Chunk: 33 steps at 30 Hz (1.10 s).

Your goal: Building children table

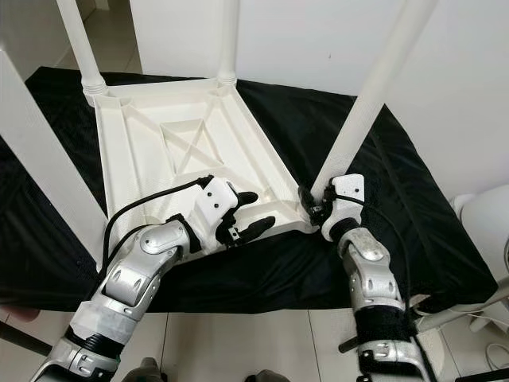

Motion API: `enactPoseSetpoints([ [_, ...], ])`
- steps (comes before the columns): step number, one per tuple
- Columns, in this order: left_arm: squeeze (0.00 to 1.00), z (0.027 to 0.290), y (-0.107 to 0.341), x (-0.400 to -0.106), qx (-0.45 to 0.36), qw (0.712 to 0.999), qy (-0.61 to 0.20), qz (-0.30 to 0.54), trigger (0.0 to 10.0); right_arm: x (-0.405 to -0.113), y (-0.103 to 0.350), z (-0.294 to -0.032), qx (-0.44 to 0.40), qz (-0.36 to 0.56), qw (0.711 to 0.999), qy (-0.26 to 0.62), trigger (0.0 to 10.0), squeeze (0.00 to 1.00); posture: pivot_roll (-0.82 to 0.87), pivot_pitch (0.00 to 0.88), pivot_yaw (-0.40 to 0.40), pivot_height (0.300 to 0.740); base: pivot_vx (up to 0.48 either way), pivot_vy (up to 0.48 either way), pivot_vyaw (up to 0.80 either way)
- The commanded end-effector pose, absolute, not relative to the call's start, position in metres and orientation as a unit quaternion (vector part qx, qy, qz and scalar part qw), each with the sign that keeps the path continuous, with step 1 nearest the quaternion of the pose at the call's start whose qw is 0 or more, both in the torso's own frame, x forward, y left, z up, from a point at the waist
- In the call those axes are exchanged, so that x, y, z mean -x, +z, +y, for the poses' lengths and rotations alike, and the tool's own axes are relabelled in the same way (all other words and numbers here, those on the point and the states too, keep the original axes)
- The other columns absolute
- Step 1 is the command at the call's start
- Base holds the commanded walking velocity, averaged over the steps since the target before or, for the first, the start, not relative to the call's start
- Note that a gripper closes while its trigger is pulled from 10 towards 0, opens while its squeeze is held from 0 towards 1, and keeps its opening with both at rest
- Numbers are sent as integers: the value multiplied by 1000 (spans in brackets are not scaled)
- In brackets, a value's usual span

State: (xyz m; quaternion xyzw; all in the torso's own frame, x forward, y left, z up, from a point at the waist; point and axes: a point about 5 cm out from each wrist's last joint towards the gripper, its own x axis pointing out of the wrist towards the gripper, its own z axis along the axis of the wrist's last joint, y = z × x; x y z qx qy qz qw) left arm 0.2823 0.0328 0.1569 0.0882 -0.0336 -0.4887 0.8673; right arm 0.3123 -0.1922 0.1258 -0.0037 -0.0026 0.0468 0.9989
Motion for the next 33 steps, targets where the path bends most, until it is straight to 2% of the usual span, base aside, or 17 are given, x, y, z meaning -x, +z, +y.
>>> enactPoseSetpoints([
  [1,0,33,157,-287,-95,881,-462,-36,10000,-306,115,-204,14,37,999,-34,10000,0,36,10,-79,740,0,0,0],
  [3,0,34,156,-287,-95,882,-461,-35,10000,-305,115,-201,11,42,997,-68,10000,0,39,11,-82,740,0,0,0],
  [5,0,34,156,-287,-94,883,-459,-35,10000,-302,116,-185,-15,39,989,-141,10000,0,42,10,-84,740,0,0,0],
  [9,0,33,157,-287,-94,883,-459,-36,10000,-299,116,-173,-39,40,982,-181,10000,0,43,9,-83,740,0,0,0],
  [10,0,33,157,-287,-94,883,-459,-36,10000,-299,116,-173,-39,40,982,-181,10000,0,43,9,-83,740,0,0,0],
  [13,0,33,157,-287,-95,882,-460,-36,10000,-302,122,-151,-45,28,989,-138,10000,0,44,11,-79,740,0,0,0],
  [17,0,34,157,-287,-96,882,-460,-36,10000,-300,126,-153,-39,22,991,-129,10000,0,44,14,-83,740,0,0,0],
  [18,0,34,157,-287,-96,882,-460,-36,10000,-298,127,-156,-41,18,991,-127,10000,1000,46,14,-83,740,0,0,0],
  [28,0,36,158,-287,-96,884,-456,-37,10000,-288,129,-185,-21,-7,999,-42,10000,992,50,13,-83,740,0,0,0],
  [29,0,36,158,-288,-96,884,-456,-37,10000,-286,129,-190,-16,-6,1000,-23,10000,169,50,13,-82,740,0,0,0],
  [30,0,36,158,-288,-96,884,-456,-37,10000,-284,127,-196,-14,-5,1000,-3,10000,0,48,10,-79,740,0,0,0],
  [31,0,36,158,-288,-96,884,-456,-37,10000,-284,127,-196,-14,-5,1000,-3,10000,0,48,10,-79,740,0,0,0],
  [33,0,35,158,-289,-97,883,-457,-38,10000,-280,127,-204,20,-8,998,61,10000,0,46,8,-73,740,0,0,0],
])
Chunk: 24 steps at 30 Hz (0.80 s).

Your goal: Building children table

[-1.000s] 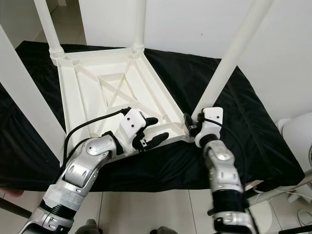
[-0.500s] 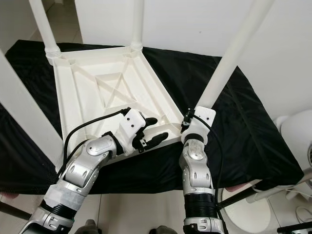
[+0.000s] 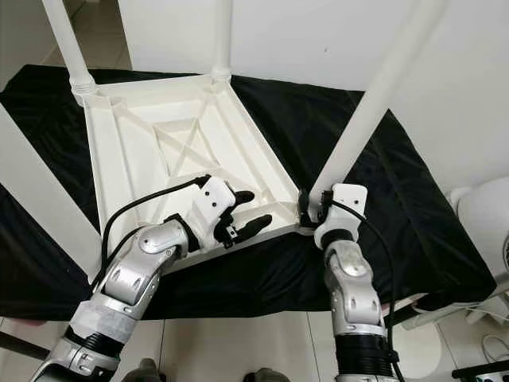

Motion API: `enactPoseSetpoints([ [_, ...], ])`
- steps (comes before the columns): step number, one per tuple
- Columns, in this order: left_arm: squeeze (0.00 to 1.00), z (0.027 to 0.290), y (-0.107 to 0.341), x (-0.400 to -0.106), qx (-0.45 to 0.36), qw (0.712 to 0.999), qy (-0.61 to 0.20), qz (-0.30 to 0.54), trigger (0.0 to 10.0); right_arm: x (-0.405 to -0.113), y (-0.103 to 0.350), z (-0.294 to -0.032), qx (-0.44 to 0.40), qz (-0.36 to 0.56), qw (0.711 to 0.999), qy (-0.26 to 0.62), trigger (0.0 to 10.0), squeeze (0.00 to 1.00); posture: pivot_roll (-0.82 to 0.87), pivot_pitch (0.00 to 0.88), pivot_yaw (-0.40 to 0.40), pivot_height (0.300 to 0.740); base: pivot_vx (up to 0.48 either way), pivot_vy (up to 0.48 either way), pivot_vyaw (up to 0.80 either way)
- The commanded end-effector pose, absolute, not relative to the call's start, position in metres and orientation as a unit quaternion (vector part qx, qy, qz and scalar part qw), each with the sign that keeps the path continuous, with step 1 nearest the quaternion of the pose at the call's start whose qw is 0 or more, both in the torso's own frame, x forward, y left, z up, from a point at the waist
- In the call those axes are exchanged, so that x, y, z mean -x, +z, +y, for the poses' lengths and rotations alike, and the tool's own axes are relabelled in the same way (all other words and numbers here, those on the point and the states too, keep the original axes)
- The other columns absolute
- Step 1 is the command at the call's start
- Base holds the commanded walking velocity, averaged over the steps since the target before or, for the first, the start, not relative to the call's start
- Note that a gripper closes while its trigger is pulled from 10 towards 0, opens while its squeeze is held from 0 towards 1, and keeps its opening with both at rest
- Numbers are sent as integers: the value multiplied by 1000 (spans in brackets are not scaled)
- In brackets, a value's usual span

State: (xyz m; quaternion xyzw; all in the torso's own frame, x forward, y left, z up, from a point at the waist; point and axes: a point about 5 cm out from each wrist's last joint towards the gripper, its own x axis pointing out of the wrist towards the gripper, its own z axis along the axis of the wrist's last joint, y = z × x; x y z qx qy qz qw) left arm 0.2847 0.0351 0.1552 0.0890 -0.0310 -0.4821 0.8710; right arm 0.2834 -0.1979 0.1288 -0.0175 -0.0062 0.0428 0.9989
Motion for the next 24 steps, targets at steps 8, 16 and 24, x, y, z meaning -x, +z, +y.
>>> enactPoseSetpoints([
  [8,0,33,161,-291,-99,881,-462,-42,10000,-293,133,-209,55,-3,980,190,10000,0,44,0,-63,740,0,0,0],
  [16,0,32,163,-292,-98,881,-461,-46,10000,-313,134,-198,61,8,959,276,10000,0,55,0,-68,740,0,0,0],
  [24,0,33,164,-293,-98,884,-454,-49,10000,-318,122,-194,64,39,948,308,0,0,72,0,-83,740,0,0,0],
])
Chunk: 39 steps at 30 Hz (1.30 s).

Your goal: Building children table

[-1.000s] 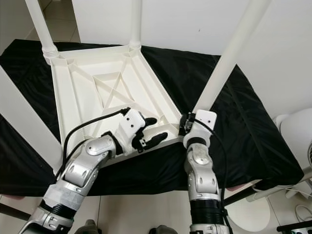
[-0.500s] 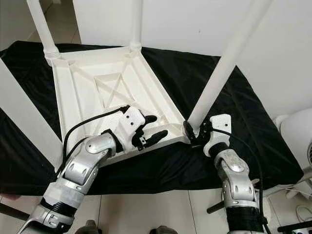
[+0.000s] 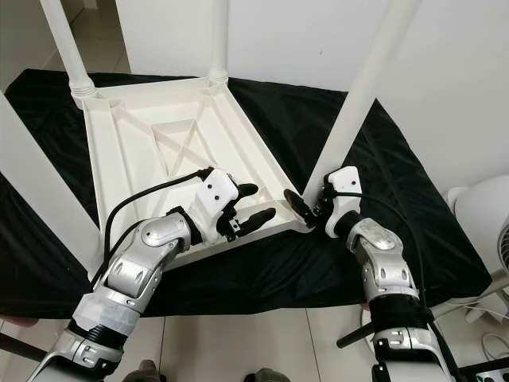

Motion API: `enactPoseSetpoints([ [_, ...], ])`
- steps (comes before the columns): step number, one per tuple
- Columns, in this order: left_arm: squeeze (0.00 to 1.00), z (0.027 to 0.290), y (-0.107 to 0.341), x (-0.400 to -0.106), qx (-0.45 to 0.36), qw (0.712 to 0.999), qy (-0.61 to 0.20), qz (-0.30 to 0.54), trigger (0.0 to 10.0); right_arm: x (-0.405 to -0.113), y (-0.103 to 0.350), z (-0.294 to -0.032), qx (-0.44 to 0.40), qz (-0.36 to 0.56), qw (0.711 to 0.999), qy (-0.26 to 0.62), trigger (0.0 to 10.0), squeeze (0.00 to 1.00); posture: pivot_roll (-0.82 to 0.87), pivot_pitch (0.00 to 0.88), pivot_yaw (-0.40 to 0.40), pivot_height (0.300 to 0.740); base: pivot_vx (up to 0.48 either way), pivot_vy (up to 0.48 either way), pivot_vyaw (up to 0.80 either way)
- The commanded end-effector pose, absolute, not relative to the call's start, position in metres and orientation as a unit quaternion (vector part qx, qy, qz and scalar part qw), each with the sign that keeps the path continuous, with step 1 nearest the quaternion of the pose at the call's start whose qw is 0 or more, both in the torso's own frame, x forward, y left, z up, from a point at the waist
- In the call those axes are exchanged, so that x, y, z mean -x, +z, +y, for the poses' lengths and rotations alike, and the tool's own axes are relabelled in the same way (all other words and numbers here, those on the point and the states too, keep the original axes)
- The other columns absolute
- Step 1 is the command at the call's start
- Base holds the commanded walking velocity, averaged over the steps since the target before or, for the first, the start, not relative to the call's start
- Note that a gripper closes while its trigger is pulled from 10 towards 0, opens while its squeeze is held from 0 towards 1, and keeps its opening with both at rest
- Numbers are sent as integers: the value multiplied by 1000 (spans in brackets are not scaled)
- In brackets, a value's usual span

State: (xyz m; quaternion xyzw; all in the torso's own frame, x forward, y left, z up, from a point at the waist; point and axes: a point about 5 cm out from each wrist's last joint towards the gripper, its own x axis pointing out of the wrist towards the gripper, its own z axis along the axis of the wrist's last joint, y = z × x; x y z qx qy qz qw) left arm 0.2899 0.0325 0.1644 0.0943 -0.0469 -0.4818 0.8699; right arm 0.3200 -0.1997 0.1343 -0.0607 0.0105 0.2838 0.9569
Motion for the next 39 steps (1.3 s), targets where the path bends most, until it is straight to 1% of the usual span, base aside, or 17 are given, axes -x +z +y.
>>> enactPoseSetpoints([
  [1,0,34,164,-293,-97,885,-452,-49,10000,-317,120,-195,60,43,948,311,0,0,72,0,-83,740,0,0,0],
  [7,0,33,164,-292,-96,886,-451,-50,10000,-313,113,-201,46,47,946,317,0,0,67,0,-81,740,0,0,0],
  [8,0,33,164,-292,-96,886,-452,-50,10000,-313,113,-203,43,44,949,310,1059,0,66,0,-80,740,0,0,0],
  [9,0,33,164,-292,-96,885,-452,-50,10000,-314,114,-204,43,40,952,300,4745,0,65,0,-79,740,0,0,0],
  [10,0,33,164,-292,-96,885,-452,-50,10000,-314,114,-204,43,40,952,300,4745,0,65,0,-79,740,0,0,0],
  [11,0,33,164,-292,-96,885,-453,-49,10000,-315,116,-205,40,35,956,288,10000,0,64,0,-78,740,0,0,0],
  [12,0,33,164,-292,-96,885,-453,-49,10000,-315,116,-205,40,35,956,288,10000,0,64,0,-78,740,0,0,0],
  [15,0,32,164,-293,-96,884,-455,-49,10000,-321,125,-206,20,15,974,225,10000,0,57,0,-74,740,0,0,0],
  [19,0,32,165,-293,-96,884,-455,-50,10000,-323,127,-205,16,13,981,194,10000,0,56,1,-74,740,0,0,0],
  [27,0,32,163,-291,-95,883,-457,-47,10000,-318,131,-185,-14,1,996,83,10000,0,53,0,-80,740,0,0,0],
  [29,0,32,163,-291,-95,883,-457,-47,10000,-318,131,-185,-14,1,996,83,10000,0,53,0,-80,740,0,0,0],
  [30,0,32,163,-291,-95,883,-458,-47,10000,-318,132,-181,-16,1,998,55,10000,0,54,0,-84,740,0,0,0],
  [31,0,32,162,-291,-95,883,-457,-46,10000,-317,133,-176,-16,3,1000,1,10000,0,52,0,-87,740,0,0,0],
  [34,0,32,162,-291,-95,883,-457,-45,10000,-315,134,-173,-15,4,999,-36,10000,0,52,0,-87,740,0,0,0],
  [35,0,32,161,-291,-94,884,-456,-45,10000,-313,134,-170,-14,5,997,-82,10000,0,52,0,-89,740,0,0,0],
  [36,0,32,161,-290,-92,885,-455,-44,10000,-304,135,-162,-20,7,987,-160,10000,0,54,0,-94,740,0,0,0],
  [39,0,31,161,-290,-90,885,-455,-44,10000,-298,135,-154,-31,9,983,-179,10000,0,52,0,-92,740,0,0,0],
])
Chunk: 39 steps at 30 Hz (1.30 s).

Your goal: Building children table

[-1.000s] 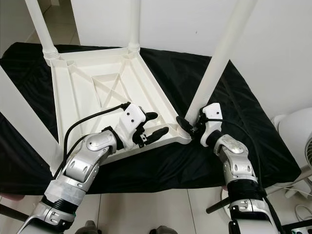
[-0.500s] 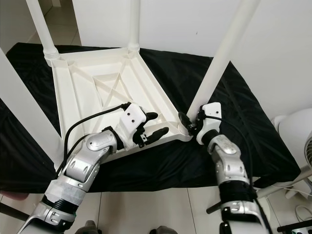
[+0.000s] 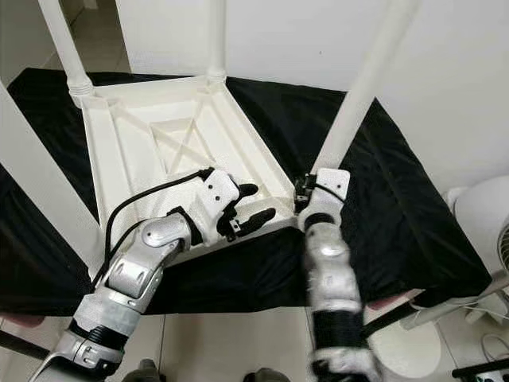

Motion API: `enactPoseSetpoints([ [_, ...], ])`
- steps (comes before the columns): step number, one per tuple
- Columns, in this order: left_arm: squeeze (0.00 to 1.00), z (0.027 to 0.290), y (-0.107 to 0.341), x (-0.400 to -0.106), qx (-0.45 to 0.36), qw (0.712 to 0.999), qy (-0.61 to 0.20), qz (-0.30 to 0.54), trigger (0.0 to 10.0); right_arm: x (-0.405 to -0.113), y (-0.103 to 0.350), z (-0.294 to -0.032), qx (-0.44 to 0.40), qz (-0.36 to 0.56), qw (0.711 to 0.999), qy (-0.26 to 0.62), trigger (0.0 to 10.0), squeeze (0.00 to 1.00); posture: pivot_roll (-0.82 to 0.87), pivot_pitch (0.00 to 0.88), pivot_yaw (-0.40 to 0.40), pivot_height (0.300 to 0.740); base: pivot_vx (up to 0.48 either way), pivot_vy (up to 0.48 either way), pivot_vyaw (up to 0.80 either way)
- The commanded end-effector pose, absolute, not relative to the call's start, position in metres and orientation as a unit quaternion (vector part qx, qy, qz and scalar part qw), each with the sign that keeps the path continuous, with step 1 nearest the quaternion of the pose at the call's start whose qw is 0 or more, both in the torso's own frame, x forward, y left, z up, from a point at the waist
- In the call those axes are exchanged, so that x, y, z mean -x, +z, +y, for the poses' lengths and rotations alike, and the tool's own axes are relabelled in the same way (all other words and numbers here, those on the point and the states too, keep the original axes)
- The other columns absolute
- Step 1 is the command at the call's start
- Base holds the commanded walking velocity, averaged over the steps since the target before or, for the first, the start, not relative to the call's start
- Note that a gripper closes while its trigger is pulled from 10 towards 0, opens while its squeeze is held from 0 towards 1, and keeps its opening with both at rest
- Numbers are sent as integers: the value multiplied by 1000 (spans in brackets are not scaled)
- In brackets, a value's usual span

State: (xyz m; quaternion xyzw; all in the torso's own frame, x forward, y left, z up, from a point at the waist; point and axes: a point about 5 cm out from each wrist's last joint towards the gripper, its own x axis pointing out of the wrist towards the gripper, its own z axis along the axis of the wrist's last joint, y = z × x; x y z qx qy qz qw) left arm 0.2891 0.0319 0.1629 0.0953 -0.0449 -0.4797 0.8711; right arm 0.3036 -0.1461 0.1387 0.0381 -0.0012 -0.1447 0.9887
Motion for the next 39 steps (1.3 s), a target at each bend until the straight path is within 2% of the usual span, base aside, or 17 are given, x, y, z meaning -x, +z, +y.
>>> enactPoseSetpoints([
  [1,0,31,161,-290,-90,885,-455,-44,10000,-298,135,-154,-31,9,983,-179,10000,0,52,0,-92,740,0,0,0],
  [9,0,30,160,-290,-91,883,-459,-44,10000,-291,131,-150,-23,19,988,-155,10000,0,46,0,-95,740,0,0,0],
  [10,0,30,161,-291,-91,884,-457,-45,10000,-291,130,-151,-24,18,987,-156,10000,169,46,0,-95,740,0,0,0],
  [11,0,30,161,-291,-91,884,-456,-45,10000,-290,129,-152,-25,18,987,-157,10000,169,46,0,-96,740,0,0,0],
  [12,0,30,161,-292,-91,884,-455,-46,10000,-289,130,-154,-23,16,987,-159,10000,1000,45,0,-96,740,0,0,0],
  [21,0,31,160,-291,-92,884,-455,-46,10000,-289,132,-159,-29,-3,994,-110,10000,1000,46,0,-98,740,0,0,0],
  [22,0,31,161,-292,-92,885,-454,-46,10000,-289,131,-165,-27,-4,998,-57,10000,0,46,0,-101,740,0,0,0],
  [23,0,31,161,-292,-92,885,-454,-46,10000,-289,131,-165,-27,-4,998,-57,10000,0,46,0,-101,740,0,0,0],
  [24,0,31,161,-292,-92,885,-453,-47,10000,-288,131,-178,0,-12,999,40,10000,0,47,0,-101,740,0,0,0],
  [28,0,31,162,-292,-92,885,-454,-48,10000,-286,132,-184,23,-19,996,85,10000,0,47,0,-101,740,0,0,0],
  [33,0,29,162,-293,-96,881,-461,-50,10000,-293,130,-206,66,-6,984,165,10000,0,46,0,-89,740,0,0,0],
  [39,0,28,164,-295,-97,880,-462,-53,10000,-302,132,-206,69,1,971,231,10000,0,48,0,-83,740,0,0,0],
])
